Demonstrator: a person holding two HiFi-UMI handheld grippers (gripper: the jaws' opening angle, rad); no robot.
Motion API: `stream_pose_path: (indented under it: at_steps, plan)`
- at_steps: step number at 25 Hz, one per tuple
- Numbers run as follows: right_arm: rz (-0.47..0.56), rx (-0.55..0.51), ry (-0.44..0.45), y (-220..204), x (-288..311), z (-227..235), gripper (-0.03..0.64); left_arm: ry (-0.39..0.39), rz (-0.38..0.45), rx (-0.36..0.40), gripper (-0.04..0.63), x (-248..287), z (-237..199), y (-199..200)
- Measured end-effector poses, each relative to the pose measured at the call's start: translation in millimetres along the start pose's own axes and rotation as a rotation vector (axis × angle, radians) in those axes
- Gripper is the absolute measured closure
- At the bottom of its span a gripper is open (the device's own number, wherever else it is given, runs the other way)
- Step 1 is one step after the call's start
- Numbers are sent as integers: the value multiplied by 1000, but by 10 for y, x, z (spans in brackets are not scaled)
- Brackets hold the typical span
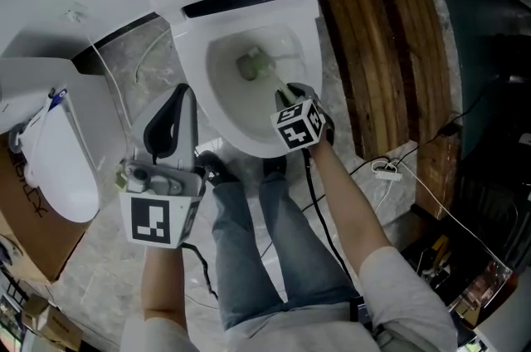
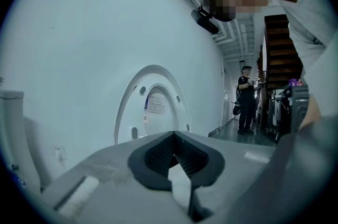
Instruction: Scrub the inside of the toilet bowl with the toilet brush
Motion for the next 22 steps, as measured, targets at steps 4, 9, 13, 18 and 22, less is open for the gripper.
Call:
stream_pose_path:
  at_steps: [4,9,13,18,22]
  plan:
    - [10,16,12,82,47,21,512,11,-5,-5,592,10,-24,-19]
    - [15,-8,35,137,99,-56,513,28,-45,-25,592,-8,-11,-75]
    - [35,-39,74,214,119,-190,514,42,-52,-22,592,-13,1,-86]
    - [40,-75,120,209,118,-294,514,55,-36,-17,592,3,30,-80]
    - [56,-65,128,146,66,-231,512,79,-46,-1,592,-9,87,-83]
Point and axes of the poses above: the fingertips, and each gripper's own axes: x forward along the fingers, z to its right, y out of its top, the point moved 8 cm from there along -x, backward along the fingers
